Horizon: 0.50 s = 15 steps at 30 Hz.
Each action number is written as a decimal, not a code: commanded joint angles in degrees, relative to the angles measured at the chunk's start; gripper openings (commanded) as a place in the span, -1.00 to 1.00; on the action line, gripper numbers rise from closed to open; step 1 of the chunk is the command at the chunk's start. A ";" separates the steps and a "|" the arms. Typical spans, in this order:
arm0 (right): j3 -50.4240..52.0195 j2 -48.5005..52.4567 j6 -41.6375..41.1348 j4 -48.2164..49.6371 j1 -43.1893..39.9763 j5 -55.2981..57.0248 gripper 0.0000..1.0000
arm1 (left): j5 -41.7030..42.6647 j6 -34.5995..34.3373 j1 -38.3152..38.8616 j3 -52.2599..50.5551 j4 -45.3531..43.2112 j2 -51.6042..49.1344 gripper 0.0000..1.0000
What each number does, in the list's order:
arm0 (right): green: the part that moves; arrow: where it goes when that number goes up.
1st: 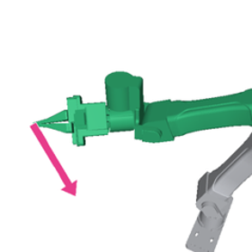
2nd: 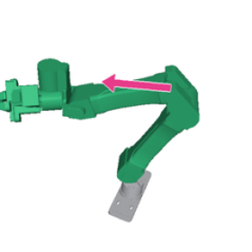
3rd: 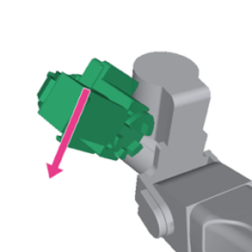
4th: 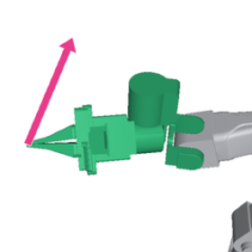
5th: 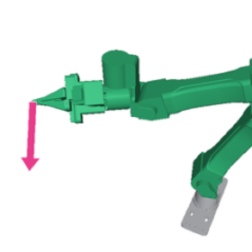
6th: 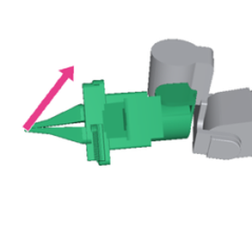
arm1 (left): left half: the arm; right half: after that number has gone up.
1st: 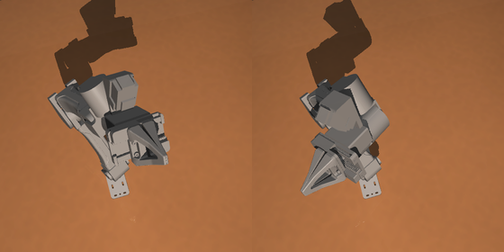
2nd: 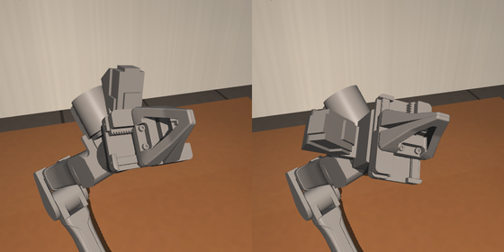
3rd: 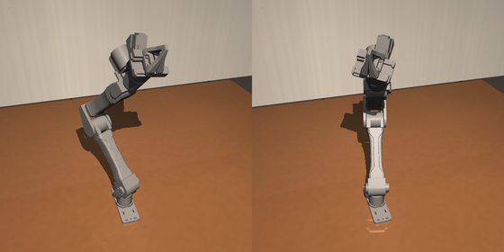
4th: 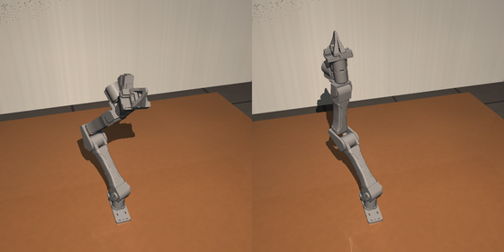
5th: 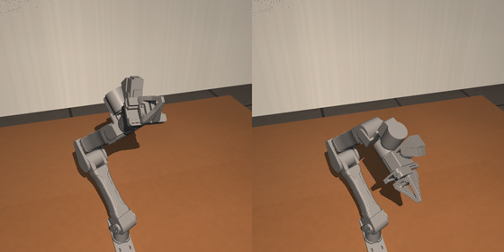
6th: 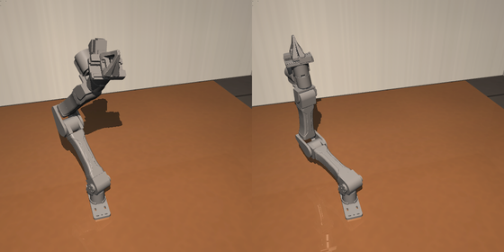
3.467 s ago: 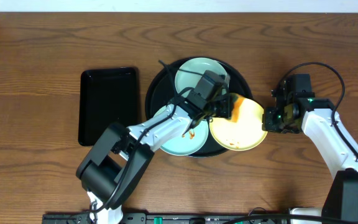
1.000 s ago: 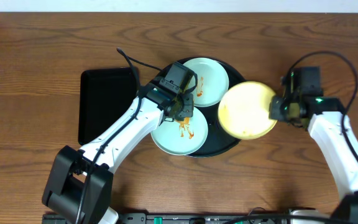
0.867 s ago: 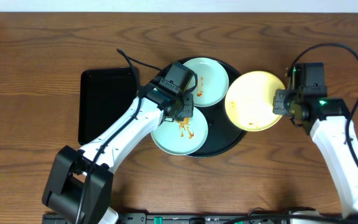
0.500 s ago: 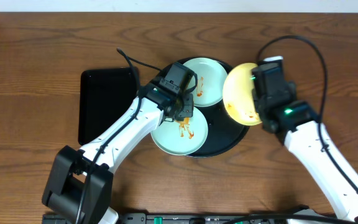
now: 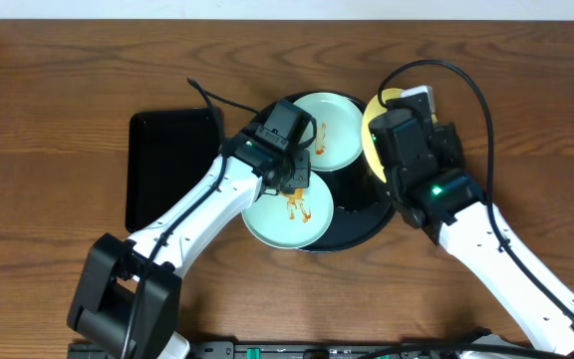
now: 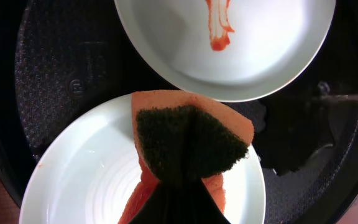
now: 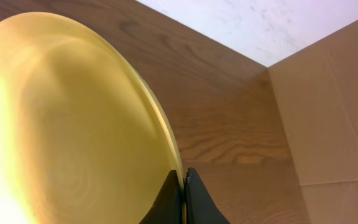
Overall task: Clean dirty plates on tray and stack at the side
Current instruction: 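Lift the yellow plate rim with the right gripper, tilting it up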
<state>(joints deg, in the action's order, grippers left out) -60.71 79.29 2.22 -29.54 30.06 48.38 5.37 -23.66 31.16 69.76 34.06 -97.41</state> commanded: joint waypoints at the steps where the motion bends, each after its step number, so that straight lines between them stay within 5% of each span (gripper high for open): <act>1: -1.01 -0.26 0.90 0.24 1.29 2.36 -0.97 | -0.94 0.94 -0.24 -0.15 0.00 0.22 -0.85; 6: -1.01 -0.26 2.73 0.22 3.69 3.26 -0.98 | -0.94 0.94 -0.24 -0.15 0.00 0.22 -0.85; 10: -1.01 -0.26 -4.50 0.20 2.14 5.99 -0.98 | -0.94 0.94 -0.24 -0.15 0.00 0.22 -0.85; 15: -1.01 -0.15 -8.83 -1.70 1.07 -5.07 -0.98 | -0.94 0.94 -0.24 -0.15 0.00 0.22 -0.85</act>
<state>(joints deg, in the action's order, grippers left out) -60.75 79.29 -1.17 -30.24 31.92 48.29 5.37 -23.68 31.16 69.76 34.06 -97.41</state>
